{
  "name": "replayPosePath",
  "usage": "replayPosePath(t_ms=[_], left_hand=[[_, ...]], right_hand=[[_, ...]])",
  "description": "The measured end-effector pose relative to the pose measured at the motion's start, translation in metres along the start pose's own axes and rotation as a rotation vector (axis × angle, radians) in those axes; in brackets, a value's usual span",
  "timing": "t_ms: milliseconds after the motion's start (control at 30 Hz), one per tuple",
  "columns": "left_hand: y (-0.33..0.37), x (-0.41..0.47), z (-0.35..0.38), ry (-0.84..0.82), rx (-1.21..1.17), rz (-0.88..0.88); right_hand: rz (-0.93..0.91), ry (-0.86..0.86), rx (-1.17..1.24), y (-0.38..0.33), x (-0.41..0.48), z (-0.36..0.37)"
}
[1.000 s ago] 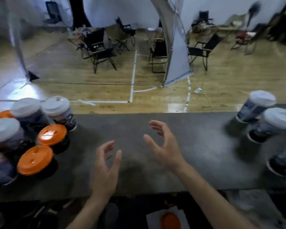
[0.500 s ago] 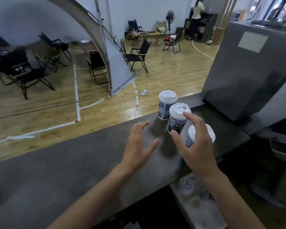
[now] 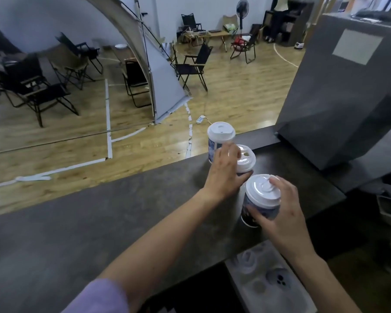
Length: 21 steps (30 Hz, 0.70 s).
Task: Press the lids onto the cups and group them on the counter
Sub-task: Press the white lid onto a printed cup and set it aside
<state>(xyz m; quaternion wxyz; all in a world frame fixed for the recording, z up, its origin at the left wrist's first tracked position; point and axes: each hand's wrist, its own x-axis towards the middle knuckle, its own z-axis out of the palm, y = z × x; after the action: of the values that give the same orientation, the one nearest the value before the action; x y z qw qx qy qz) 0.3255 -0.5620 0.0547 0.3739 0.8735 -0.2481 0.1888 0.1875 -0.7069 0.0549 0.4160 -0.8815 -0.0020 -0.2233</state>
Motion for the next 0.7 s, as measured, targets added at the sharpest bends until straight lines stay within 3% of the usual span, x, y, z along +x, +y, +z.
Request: replayPosePath(t_ms=[233,533,700], left_hand=[[-0.019,-0.071,-0.088,0.054,-0.040,-0.154],[-0.098,-0.249,-0.312,0.522,0.336,-0.554],[-0.130,-0.302,-0.360,0.538,0.405,-0.556]], right_hand=[[-0.021,-0.040,0.083,-0.027,0.000,0.026],[-0.187,-0.447,0.365,-0.147,-0.040,0.183],[-0.282,-0.568,0.444,-0.197,-0.071,0.237]])
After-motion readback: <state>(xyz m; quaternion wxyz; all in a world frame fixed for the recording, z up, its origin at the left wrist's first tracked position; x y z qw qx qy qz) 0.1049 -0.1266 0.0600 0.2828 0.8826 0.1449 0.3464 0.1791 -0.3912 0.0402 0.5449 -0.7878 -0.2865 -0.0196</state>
